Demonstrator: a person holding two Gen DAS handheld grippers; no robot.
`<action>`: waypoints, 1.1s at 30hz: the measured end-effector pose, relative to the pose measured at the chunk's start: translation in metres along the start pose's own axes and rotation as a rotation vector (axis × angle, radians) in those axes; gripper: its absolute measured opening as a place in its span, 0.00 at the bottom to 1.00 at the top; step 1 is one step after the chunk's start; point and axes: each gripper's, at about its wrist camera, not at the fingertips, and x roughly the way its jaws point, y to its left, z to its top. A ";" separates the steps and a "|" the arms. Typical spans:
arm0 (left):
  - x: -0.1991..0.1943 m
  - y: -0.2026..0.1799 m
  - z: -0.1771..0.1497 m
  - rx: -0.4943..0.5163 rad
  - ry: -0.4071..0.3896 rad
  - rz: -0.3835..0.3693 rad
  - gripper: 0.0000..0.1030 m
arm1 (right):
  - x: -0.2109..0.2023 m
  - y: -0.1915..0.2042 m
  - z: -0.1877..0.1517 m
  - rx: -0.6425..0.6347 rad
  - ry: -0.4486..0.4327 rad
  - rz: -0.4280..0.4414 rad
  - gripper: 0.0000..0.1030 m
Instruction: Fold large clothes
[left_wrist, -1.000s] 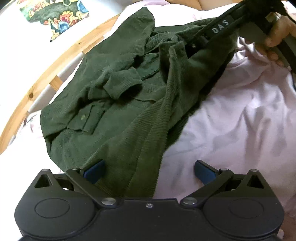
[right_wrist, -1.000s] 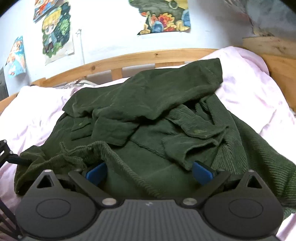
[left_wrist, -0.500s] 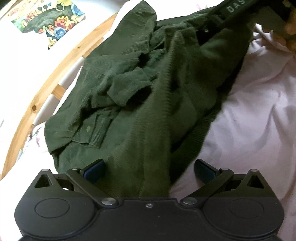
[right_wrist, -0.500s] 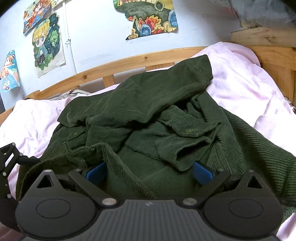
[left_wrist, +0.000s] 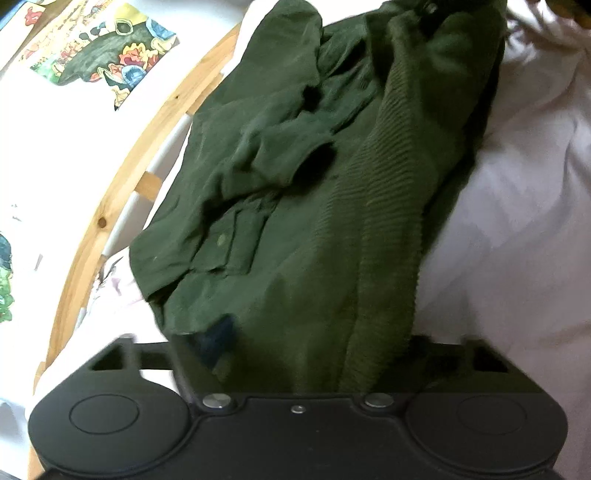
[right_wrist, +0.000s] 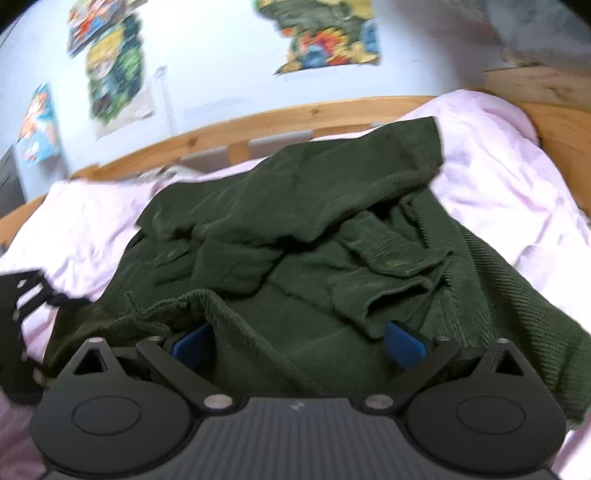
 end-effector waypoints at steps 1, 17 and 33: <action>-0.002 0.001 -0.002 0.006 -0.005 0.008 0.55 | -0.004 0.002 -0.001 -0.036 0.017 0.006 0.99; -0.016 0.096 0.040 -0.413 -0.050 -0.052 0.17 | -0.011 0.028 -0.033 -0.378 0.187 -0.115 0.99; -0.018 0.104 0.027 -0.467 -0.058 -0.053 0.17 | -0.001 0.006 -0.059 -0.686 0.196 -0.493 0.98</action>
